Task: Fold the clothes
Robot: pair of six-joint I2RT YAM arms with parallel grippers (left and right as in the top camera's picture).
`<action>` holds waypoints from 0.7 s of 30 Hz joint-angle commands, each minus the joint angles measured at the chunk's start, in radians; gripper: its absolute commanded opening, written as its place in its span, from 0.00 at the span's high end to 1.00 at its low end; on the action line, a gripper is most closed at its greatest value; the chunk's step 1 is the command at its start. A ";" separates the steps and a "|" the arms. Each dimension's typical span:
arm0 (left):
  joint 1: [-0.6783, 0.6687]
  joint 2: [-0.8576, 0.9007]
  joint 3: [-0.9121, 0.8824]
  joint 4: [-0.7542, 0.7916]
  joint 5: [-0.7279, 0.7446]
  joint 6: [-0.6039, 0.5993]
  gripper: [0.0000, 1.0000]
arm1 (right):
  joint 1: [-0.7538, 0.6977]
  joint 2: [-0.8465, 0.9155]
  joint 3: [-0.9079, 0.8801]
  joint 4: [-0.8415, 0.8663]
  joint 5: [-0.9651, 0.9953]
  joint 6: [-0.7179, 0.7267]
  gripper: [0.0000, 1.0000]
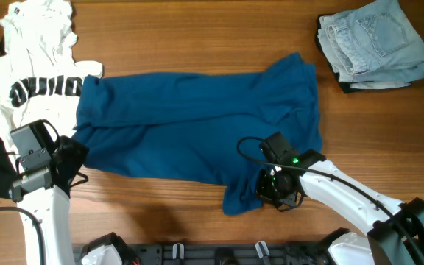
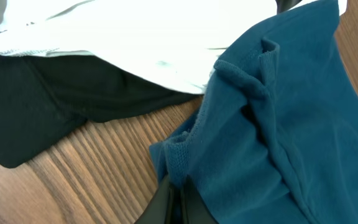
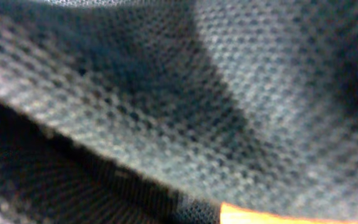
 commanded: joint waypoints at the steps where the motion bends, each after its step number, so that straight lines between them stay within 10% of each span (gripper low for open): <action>1: -0.003 0.003 0.011 0.003 -0.016 0.023 0.96 | 0.004 0.025 -0.011 -0.032 0.073 0.004 0.96; 21: -0.003 -0.290 0.127 -0.195 0.068 0.102 0.96 | -0.316 -0.365 0.495 -0.649 0.087 -0.297 0.96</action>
